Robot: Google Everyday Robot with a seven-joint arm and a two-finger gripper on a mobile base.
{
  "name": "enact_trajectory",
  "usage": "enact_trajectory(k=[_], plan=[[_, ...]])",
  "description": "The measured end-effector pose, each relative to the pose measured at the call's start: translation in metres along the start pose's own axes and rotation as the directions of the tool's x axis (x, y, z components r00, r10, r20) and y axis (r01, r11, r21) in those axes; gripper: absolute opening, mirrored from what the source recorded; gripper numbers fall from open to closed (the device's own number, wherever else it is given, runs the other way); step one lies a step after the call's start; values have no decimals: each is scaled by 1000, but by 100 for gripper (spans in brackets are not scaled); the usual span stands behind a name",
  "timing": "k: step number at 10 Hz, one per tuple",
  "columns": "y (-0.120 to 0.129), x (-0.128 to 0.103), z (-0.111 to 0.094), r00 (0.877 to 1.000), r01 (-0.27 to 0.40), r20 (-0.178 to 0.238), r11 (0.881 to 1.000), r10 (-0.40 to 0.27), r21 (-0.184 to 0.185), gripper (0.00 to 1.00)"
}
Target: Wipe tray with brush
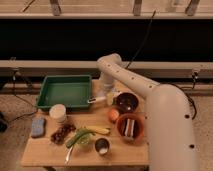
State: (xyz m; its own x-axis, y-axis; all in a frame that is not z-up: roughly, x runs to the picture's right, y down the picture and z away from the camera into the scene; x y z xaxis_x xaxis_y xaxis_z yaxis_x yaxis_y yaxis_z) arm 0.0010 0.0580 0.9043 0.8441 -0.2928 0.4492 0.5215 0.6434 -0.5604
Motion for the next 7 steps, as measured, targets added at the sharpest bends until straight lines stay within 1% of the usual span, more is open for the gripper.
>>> enact_trajectory(k=[3, 4, 5, 6, 7], plan=[[-5, 13, 8, 1000, -16, 12, 1000, 17, -15, 73], [-5, 17, 8, 1000, -21, 15, 1000, 21, -17, 69], [-5, 19, 10, 1000, -23, 19, 1000, 23, -20, 61], [-5, 20, 9, 999, -22, 25, 1000, 23, -22, 49], [-5, 20, 9, 999, -19, 28, 1000, 20, -23, 41]])
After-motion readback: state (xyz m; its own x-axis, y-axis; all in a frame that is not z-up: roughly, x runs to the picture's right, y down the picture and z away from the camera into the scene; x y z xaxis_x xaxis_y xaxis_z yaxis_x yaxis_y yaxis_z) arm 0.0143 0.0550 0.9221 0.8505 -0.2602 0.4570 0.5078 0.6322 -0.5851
